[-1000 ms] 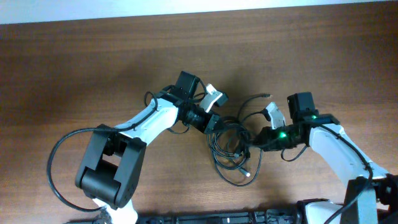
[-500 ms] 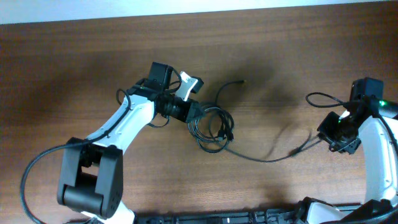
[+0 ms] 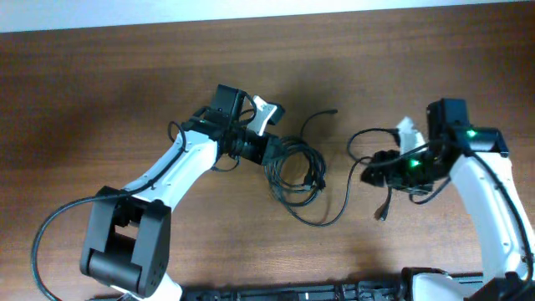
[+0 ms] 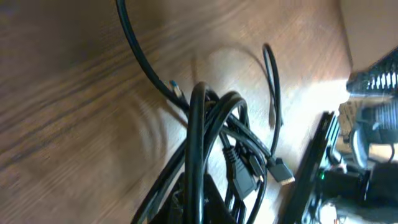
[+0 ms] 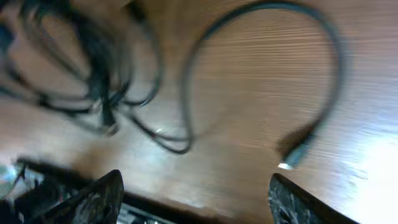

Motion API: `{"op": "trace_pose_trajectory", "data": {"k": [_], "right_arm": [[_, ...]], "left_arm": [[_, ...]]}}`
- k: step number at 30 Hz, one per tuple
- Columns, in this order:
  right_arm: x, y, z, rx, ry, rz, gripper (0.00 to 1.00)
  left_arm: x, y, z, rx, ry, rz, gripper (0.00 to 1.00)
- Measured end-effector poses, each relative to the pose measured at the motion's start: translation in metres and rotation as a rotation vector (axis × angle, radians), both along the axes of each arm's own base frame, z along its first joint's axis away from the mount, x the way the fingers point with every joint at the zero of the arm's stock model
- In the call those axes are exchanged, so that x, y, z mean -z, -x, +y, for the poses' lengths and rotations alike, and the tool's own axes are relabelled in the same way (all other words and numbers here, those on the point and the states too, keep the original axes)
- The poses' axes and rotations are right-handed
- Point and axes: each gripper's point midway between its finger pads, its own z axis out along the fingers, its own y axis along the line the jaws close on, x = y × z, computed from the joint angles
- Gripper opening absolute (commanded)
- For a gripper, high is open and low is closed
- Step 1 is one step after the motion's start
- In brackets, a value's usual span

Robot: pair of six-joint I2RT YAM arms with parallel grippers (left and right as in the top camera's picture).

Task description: Untangle cables

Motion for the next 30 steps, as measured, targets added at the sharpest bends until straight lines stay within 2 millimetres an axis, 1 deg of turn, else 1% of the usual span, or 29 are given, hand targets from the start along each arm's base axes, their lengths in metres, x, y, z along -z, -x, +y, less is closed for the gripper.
{"op": "trace_pose_trajectory", "data": {"k": [1, 2, 3, 4, 7, 8, 9, 11, 13, 14, 18, 20, 21, 22, 23, 24, 25, 26, 27, 28, 29, 30], "right_arm": [[-0.001, 0.001, 0.012, -0.050, -0.013, -0.013, 0.67], [-0.003, -0.001, 0.025, -0.099, -0.023, -0.037, 0.62], [-0.004, -0.004, 0.039, -0.144, -0.038, -0.066, 0.54], [-0.005, -0.010, 0.048, -0.157, -0.040, -0.096, 0.52], [-0.005, -0.017, 0.068, -0.153, -0.051, -0.125, 0.46], [-0.001, -0.019, 0.071, -0.134, -0.050, -0.128, 0.38], [0.004, -0.018, 0.070, -0.114, -0.047, -0.118, 0.28], [0.009, -0.017, 0.069, -0.087, -0.043, -0.102, 0.20], [0.009, -0.020, 0.069, -0.066, -0.044, -0.102, 0.07], [0.009, -0.020, 0.069, -0.060, -0.045, -0.100, 0.04], [0.009, -0.020, 0.069, -0.048, -0.047, -0.095, 0.04], [0.009, -0.018, 0.068, -0.038, -0.047, -0.081, 0.04], [0.012, -0.009, 0.067, -0.020, -0.042, -0.030, 0.04], [0.014, 0.006, 0.065, -0.005, -0.036, 0.044, 0.05], [0.016, 0.028, 0.064, 0.000, -0.027, 0.146, 0.05], [0.016, 0.041, 0.064, -0.009, -0.022, 0.198, 0.08], [0.016, 0.065, 0.063, -0.027, 0.008, 0.292, 0.11], [0.016, 0.077, 0.066, -0.062, 0.031, 0.328, 0.15], [0.016, 0.088, 0.073, -0.113, 0.043, 0.343, 0.16], [0.016, 0.092, 0.078, -0.140, 0.046, 0.345, 0.21], [0.016, 0.098, 0.086, -0.192, 0.050, 0.338, 0.27], [0.016, 0.096, 0.091, -0.213, 0.048, 0.316, 0.38]], "left_arm": [[-0.002, -0.004, -0.003, -0.025, 0.011, 0.002, 0.00], [-0.003, -0.006, -0.005, -0.063, 0.018, 0.035, 0.00], [-0.006, -0.010, -0.006, -0.106, 0.032, 0.065, 0.00], [-0.006, -0.010, -0.006, -0.162, 0.036, 0.130, 0.00], [-0.006, -0.010, -0.006, -0.312, 0.047, 0.308, 0.00], [-0.007, -0.009, -0.007, -0.347, 0.057, 0.362, 0.00], [-0.010, -0.007, -0.009, -0.369, 0.073, 0.414, 0.00], [-0.013, -0.004, -0.012, -0.380, 0.094, 0.463, 0.00], [-0.017, -0.001, -0.015, -0.372, 0.117, 0.504, 0.00], [-0.020, 0.001, -0.017, -0.360, 0.133, 0.514, 0.00], [-0.023, 0.002, -0.019, -0.352, 0.146, 0.527, 0.00], [-0.014, -0.005, -0.014, -0.397, 0.099, 0.481, 0.00], [-0.008, -0.010, -0.009, -0.430, 0.065, 0.450, 0.00], [0.000, -0.016, -0.003, -0.472, 0.020, 0.414, 0.00], [0.006, -0.022, 0.002, -0.511, -0.021, 0.372, 0.00], [0.008, -0.025, 0.003, -0.525, -0.035, 0.351, 0.00], [0.007, -0.035, 0.005, -0.546, -0.036, 0.302, 0.00], [0.008, -0.046, 0.013, -0.583, -0.044, 0.267, 0.00], [0.008, -0.049, 0.017, -0.596, -0.050, 0.258, 0.00], [0.009, -0.049, 0.017, -0.599, -0.053, 0.255, 0.00], [0.009, -0.050, 0.018, -0.600, -0.054, 0.253, 0.00], [0.009, -0.049, 0.018, -0.603, -0.058, 0.253, 0.00]]}}
